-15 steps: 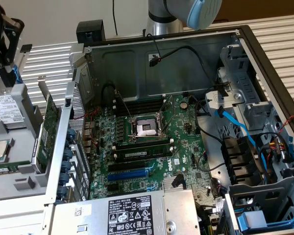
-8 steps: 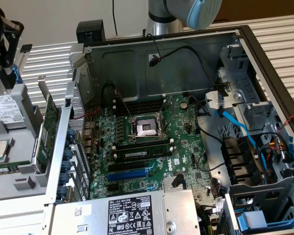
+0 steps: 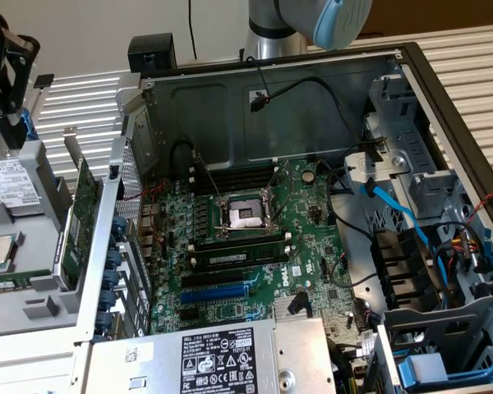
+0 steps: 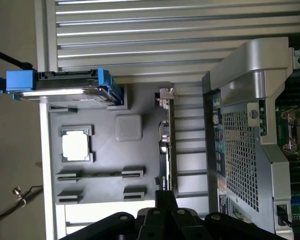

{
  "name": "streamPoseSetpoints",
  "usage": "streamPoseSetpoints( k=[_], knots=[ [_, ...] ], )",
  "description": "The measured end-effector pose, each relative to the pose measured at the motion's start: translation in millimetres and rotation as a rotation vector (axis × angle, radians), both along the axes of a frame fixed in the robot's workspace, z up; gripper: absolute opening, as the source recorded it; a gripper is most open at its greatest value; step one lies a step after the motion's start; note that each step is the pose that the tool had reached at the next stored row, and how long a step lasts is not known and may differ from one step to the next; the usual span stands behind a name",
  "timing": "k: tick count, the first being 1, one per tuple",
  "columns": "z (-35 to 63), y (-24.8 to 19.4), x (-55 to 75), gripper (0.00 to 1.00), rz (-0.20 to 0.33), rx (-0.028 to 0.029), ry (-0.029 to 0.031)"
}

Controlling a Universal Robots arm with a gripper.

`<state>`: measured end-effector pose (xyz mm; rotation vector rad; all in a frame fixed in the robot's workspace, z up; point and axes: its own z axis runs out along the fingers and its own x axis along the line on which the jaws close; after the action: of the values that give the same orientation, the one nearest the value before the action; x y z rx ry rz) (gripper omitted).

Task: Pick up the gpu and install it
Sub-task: 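Insert the gpu into the slot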

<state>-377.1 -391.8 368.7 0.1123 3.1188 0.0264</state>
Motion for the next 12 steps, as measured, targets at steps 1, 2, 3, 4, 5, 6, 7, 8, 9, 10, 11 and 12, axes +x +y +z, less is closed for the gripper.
streamPoseSetpoints(
  k=[1,2,3,4,5,6,7,8,9,10,11,12],
  knots=[
    [0.0,0.0,0.0,0.11,0.000,0.0000,-0.0001],
    [0.0,0.0,0.0,0.11,0.000,0.0000,-0.0001],
    [0.0,0.0,0.0,0.11,0.000,0.0000,0.0000],
    [0.0,0.0,0.0,0.11,0.000,0.0000,0.0000],
    [0.0,0.0,0.0,0.11,0.000,0.0000,0.0000],
    [0.0,0.0,0.0,0.11,0.000,0.0000,0.0000],
    [0.1,0.0,-0.2,0.11,0.000,-0.0001,0.0001],
    [-0.1,0.2,-1.0,0.11,0.000,0.0000,-0.0001],
    [-0.4,1.2,-1.8,0.11,0.000,-0.0001,-0.0010],
    [-1.0,2.2,-2.6,0.11,0.000,-0.0002,-0.0021],
    [-1.7,2.7,-3.4,0.11,0.000,-0.0003,-0.0042],
    [-2.8,3.4,-3.9,0.11,0.000,-0.0002,-0.0059]
  ],
)
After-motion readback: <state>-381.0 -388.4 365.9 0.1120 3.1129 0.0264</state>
